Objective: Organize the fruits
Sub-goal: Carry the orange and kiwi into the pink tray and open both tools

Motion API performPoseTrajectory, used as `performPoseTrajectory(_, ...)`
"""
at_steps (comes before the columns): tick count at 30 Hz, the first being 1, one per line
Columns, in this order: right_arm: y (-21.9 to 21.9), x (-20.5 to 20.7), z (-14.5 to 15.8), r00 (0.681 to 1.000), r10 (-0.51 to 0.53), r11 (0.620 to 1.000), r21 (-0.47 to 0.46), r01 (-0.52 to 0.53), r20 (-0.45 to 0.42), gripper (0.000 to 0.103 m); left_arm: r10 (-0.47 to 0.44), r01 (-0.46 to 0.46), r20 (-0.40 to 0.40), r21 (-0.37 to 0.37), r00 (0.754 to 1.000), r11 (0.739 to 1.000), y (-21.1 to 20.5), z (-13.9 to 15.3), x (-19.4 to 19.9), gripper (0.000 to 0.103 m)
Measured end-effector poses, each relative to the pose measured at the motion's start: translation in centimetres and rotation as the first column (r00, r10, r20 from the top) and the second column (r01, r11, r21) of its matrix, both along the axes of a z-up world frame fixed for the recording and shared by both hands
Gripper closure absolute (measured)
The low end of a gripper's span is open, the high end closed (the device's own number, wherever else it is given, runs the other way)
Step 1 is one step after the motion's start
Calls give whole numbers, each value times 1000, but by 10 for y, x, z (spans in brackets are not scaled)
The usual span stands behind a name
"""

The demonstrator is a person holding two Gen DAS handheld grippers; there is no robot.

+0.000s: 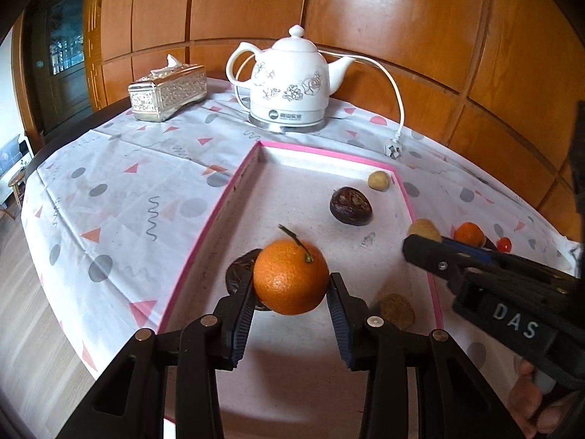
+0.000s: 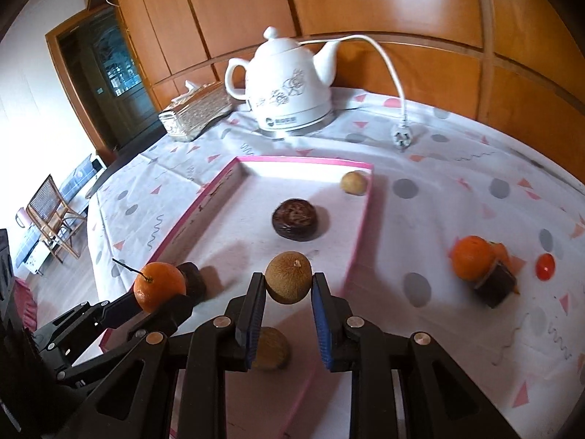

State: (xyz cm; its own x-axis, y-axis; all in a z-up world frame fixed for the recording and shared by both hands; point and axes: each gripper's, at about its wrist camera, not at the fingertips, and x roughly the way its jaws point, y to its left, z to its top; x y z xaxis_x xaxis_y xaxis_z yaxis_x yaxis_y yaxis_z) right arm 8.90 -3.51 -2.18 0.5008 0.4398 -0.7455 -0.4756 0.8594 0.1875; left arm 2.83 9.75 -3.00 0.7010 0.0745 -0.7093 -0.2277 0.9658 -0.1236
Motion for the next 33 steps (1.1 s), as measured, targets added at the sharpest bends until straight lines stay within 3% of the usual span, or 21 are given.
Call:
performPoseTrajectory(6,4,-1,-1,999,5,999,38,-4,-36,71,-5,5,29,20,1000,1000,-4,10,-3,61)
performPoseTrajectory(13,-26,-7,5,996,-90,992,83,92,-19,70,-24,23,57,21,998,1000,-11,19,-5,61)
performPoseTrajectory(33,-107,-20,-11,943,-330,944,15,330,33,71,-177,175,48,40,983,984,-68,25,6,61)
